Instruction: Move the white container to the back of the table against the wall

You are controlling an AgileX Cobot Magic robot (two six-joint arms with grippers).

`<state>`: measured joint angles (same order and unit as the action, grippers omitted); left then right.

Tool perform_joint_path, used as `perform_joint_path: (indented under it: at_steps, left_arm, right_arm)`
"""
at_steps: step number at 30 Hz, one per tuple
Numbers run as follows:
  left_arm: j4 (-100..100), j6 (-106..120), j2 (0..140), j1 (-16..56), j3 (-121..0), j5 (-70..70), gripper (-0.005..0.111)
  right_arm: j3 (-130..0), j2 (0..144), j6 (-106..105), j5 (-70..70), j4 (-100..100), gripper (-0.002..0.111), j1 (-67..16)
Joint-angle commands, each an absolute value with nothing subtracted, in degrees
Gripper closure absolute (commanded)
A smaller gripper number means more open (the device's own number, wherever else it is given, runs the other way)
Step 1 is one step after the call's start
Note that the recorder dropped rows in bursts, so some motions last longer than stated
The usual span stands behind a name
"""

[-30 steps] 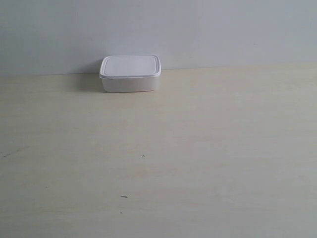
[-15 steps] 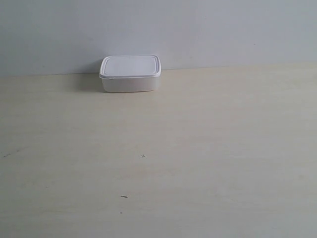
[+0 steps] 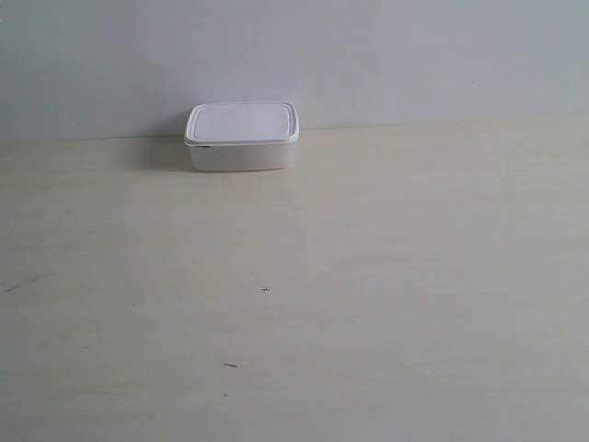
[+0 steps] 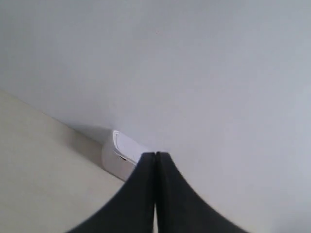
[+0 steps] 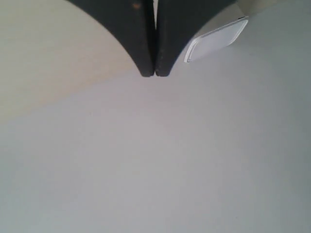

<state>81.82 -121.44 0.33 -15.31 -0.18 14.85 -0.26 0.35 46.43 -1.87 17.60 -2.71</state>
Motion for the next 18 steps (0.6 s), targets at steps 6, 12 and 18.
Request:
perform_joint_path:
  at_steps: [6, 12, 18]
  left_arm:
    - [78.8, -120.2, 0.0, -15.3, 0.0, 2.0, 0.107]
    - [78.9, -72.5, 0.0, -15.2, 0.0, 5.8, 0.107]
    - [51.7, -71.9, 0.0, -15.2, 0.0, 1.4, 0.107]
  right_arm:
    - [0.0, 0.0, 46.5, 4.8, 14.9, 0.108, -2.4]
    - [0.0, 0.0, 46.5, 4.8, 14.9, 0.108, -2.4]
    - [0.0, 0.0, 46.4, 7.3, -4.8, 0.108, -2.4]
